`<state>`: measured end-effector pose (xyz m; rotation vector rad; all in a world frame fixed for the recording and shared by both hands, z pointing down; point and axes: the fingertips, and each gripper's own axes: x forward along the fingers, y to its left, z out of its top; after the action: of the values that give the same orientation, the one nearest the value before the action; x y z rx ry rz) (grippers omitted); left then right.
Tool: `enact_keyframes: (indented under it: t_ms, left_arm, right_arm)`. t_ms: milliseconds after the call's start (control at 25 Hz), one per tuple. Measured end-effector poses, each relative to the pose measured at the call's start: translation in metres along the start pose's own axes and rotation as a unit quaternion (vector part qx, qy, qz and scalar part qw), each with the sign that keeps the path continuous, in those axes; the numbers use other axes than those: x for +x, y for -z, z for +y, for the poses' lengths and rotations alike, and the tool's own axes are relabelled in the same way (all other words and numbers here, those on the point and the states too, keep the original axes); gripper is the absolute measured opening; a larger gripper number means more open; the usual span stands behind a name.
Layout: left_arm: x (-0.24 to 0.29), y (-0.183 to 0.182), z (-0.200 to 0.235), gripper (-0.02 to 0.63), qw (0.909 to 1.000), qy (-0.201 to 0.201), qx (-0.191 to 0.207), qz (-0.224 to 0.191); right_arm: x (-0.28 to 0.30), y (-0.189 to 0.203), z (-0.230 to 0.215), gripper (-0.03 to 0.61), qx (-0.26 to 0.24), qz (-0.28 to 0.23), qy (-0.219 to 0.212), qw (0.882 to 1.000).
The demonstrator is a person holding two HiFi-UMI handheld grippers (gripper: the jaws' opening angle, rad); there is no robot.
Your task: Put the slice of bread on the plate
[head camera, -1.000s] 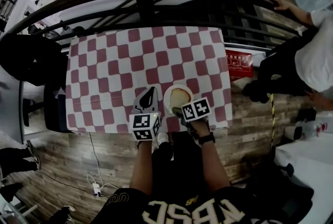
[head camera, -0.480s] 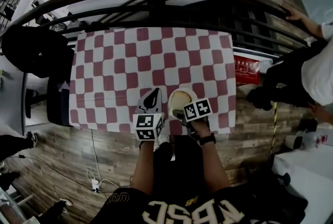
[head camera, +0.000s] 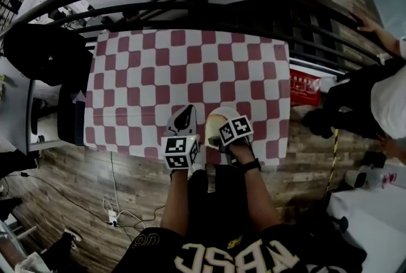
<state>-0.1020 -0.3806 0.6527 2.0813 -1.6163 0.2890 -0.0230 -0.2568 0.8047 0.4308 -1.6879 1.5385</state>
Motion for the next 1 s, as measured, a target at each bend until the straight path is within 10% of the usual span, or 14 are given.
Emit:
enact_keyframes:
  t_ms: [1000]
  left_arm:
    - [0.001,0.000,0.024,0.018,0.9991,-0.039,-0.016,0.002]
  right_arm:
    - [-0.011,-0.006,-0.015,0.103,0.024,0.045,-0.004,0.999]
